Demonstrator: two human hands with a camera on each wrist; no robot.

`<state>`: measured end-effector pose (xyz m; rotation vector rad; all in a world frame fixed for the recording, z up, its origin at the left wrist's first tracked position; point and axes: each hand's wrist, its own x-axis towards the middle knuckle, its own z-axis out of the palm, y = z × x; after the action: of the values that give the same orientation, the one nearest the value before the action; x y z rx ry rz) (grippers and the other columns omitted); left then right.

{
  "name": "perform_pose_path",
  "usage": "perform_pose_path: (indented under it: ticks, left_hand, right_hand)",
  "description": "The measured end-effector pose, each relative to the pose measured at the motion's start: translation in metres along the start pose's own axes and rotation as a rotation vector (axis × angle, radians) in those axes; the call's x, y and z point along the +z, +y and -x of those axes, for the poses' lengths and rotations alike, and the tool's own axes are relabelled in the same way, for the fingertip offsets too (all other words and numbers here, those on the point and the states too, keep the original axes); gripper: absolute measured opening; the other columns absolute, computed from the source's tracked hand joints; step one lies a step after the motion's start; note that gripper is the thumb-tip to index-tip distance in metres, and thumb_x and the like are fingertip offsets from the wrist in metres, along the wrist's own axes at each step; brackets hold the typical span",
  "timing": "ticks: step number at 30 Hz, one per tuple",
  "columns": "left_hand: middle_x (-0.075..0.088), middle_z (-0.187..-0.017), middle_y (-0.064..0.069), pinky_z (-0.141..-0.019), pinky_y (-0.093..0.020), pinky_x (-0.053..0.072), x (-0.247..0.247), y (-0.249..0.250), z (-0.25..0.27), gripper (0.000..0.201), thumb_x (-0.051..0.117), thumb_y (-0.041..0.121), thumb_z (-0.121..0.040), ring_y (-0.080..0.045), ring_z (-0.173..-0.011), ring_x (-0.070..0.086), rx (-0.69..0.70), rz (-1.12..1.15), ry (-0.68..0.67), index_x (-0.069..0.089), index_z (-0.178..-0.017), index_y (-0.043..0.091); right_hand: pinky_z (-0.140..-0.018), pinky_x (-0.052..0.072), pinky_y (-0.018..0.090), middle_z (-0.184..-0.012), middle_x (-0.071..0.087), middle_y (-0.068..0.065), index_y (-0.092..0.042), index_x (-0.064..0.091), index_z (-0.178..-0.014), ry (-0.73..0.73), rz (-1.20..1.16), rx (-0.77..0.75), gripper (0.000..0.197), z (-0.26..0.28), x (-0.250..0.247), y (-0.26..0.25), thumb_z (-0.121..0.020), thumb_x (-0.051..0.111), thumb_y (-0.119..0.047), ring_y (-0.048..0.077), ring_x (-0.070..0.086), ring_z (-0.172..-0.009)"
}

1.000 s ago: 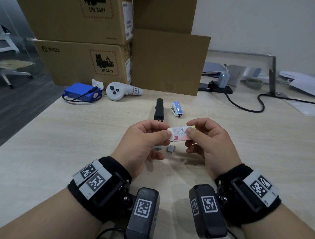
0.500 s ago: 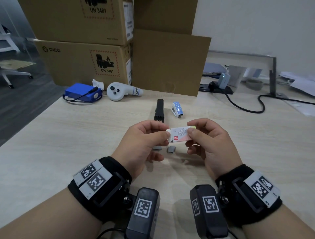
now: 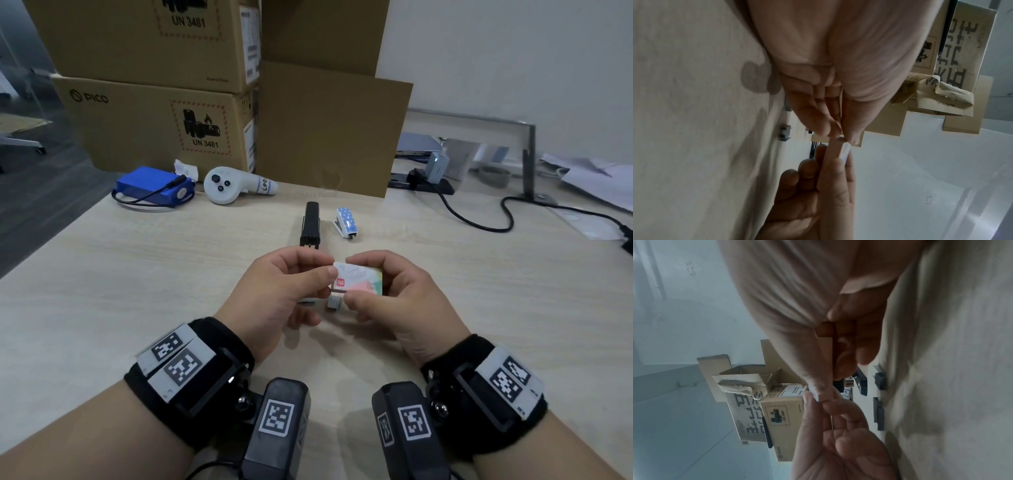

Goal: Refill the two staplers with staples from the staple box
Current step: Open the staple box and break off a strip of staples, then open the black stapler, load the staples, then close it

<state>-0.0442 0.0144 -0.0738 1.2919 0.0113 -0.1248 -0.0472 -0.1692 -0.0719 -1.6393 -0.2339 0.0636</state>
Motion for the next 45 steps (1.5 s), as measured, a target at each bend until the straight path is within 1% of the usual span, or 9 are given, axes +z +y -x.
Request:
perform_pose_path:
  ticks: [7,14,19,24,32,35,39,41,45]
  left_hand:
    - [0.053,-0.056,0.010,-0.036,-0.015,0.027,-0.007,0.002,-0.008,0.010,0.074,0.013,-0.087,-0.003,-0.039,0.037,0.094,-0.061,0.152,0.072,-0.078,0.017]
    - [0.052,-0.043,0.017,-0.039,-0.013,0.030,-0.008,0.005,-0.011,0.016,0.070,0.010,-0.089,0.003,-0.036,0.042,0.124,-0.039,0.198,0.067,-0.074,0.016]
    - [0.055,-0.047,0.018,-0.049,-0.021,0.034,-0.013,0.005,-0.013,0.017,0.071,0.013,-0.087,0.003,-0.041,0.045,0.119,-0.027,0.206,0.069,-0.072,0.021]
    - [0.065,-0.056,0.019,-0.052,-0.013,0.042,-0.020,0.007,-0.014,0.011,0.072,0.016,-0.086,0.007,-0.050,0.055,0.190,-0.061,0.231,0.071,-0.076,0.019]
    - [0.068,-0.067,0.014,-0.060,-0.014,0.046,-0.024,0.004,-0.019,0.007,0.067,0.017,-0.089,0.008,-0.058,0.059,0.177,-0.017,0.277,0.072,-0.085,0.021]
    - [0.074,-0.091,0.013,-0.074,-0.015,0.051,-0.023,0.007,-0.018,0.012,0.068,0.019,-0.090,0.002,-0.084,0.068,0.118,0.002,0.237,0.072,-0.101,0.022]
    - [0.064,-0.134,-0.001,-0.103,-0.042,0.050,-0.023,0.011,-0.017,0.064,0.069,0.051,-0.073,-0.021,-0.123,0.062,0.032,0.081,0.229,0.059,-0.131,0.028]
    - [0.064,-0.135,-0.015,-0.088,-0.045,0.053,-0.020,0.011,-0.017,0.072,0.069,0.054,-0.076,-0.035,-0.113,0.067,-0.041,0.193,0.169,0.052,-0.140,0.028]
    - [0.072,-0.110,-0.027,-0.077,-0.053,0.055,-0.017,0.013,-0.016,0.030,0.055,0.041,-0.098,-0.037,-0.085,0.066,-0.059,0.319,0.086,0.068,-0.116,0.021]
  right_hand:
    - [-0.067,0.053,0.029,-0.086,0.076,0.001,-0.025,0.075,-0.091,0.373,0.354,0.147,0.019,-0.014,-0.026,-0.005,-0.076,0.084,-0.031,0.012,0.066,-0.069]
    - [-0.097,0.049,0.050,-0.108,0.071,-0.012,-0.040,0.070,-0.088,0.426,0.748,0.360,0.054,-0.061,-0.051,0.013,-0.051,0.068,-0.079,0.021,0.067,-0.102]
    - [-0.100,0.048,0.049,-0.106,0.065,-0.010,-0.037,0.069,-0.095,0.434,0.832,0.379,0.044,-0.074,-0.029,-0.001,-0.060,0.069,-0.064,0.022,0.063,-0.104]
    - [-0.082,0.057,0.043,-0.088,0.069,-0.001,-0.030,0.069,-0.091,0.300,0.741,0.117,0.022,-0.085,0.018,-0.024,-0.083,0.061,-0.050,0.023,0.068,-0.087]
    - [-0.089,0.043,0.031,-0.135,0.063,0.008,-0.027,0.044,-0.145,0.058,0.999,0.206,0.059,-0.100,0.067,-0.034,-0.093,0.050,-0.053,0.027,0.059,-0.121]
    - [-0.088,0.052,0.036,-0.116,0.069,0.007,-0.023,0.049,-0.142,0.068,0.986,0.192,0.053,-0.102,0.067,-0.032,-0.091,0.047,-0.039,0.027,0.065,-0.103]
    - [-0.056,0.052,0.035,-0.078,0.062,0.002,-0.027,0.046,-0.146,0.147,0.644,0.151,0.051,-0.080,0.062,-0.037,-0.095,0.040,-0.027,0.019,0.056,-0.063]
    - [-0.054,0.055,0.036,-0.075,0.061,0.002,-0.031,0.049,-0.143,0.114,0.528,0.095,0.045,-0.060,0.067,-0.040,-0.100,0.038,-0.023,0.017,0.056,-0.060]
    - [-0.064,0.053,0.033,-0.089,0.066,-0.011,-0.038,0.048,-0.142,0.041,0.524,-0.034,0.043,-0.033,0.075,-0.040,-0.100,0.047,-0.031,0.004,0.060,-0.066]
